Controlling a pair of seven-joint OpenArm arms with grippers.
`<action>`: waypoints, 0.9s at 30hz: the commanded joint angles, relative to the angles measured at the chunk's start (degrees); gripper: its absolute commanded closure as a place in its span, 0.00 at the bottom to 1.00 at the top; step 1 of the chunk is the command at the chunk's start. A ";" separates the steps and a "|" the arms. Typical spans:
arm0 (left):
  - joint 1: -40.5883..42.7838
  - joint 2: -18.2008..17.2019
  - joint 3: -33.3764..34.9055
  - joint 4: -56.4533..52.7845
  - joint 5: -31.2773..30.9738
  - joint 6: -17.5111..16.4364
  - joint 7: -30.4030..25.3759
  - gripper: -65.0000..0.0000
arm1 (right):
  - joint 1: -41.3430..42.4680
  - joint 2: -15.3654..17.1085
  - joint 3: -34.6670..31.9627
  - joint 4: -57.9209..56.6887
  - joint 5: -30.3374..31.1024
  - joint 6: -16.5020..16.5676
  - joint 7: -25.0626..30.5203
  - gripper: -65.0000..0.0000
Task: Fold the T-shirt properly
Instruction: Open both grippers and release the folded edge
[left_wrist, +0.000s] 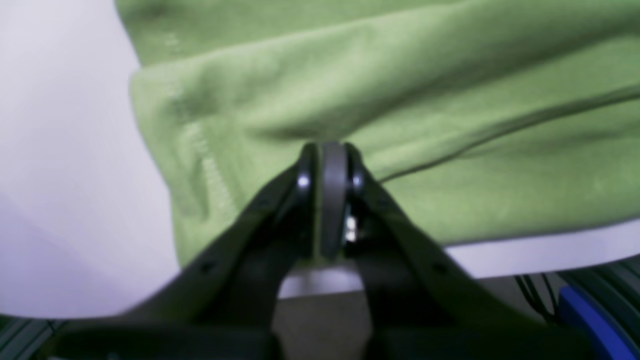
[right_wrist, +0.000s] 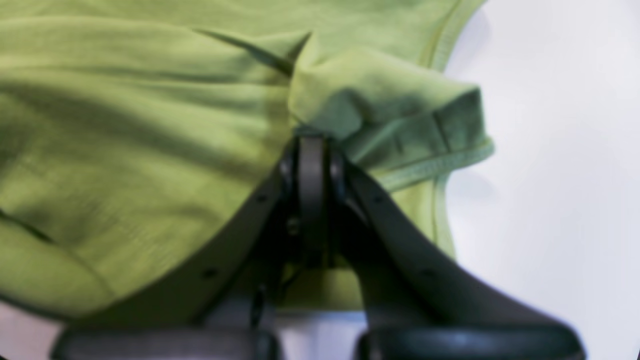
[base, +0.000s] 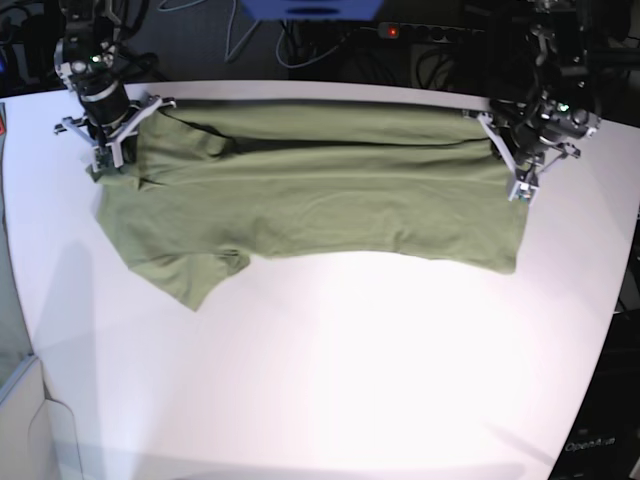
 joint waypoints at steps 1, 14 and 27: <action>-0.24 -0.83 -0.40 0.32 1.69 0.39 1.21 0.97 | -0.77 0.28 0.02 0.71 -0.61 0.13 -2.70 0.99; -2.70 -0.83 -0.40 0.76 1.69 0.39 1.74 0.97 | -0.94 0.37 4.94 6.95 -0.61 0.13 -3.14 0.83; -2.17 -0.04 -1.36 11.92 1.69 0.39 1.83 0.69 | -1.74 -1.04 7.66 11.00 -0.44 0.13 -2.88 0.60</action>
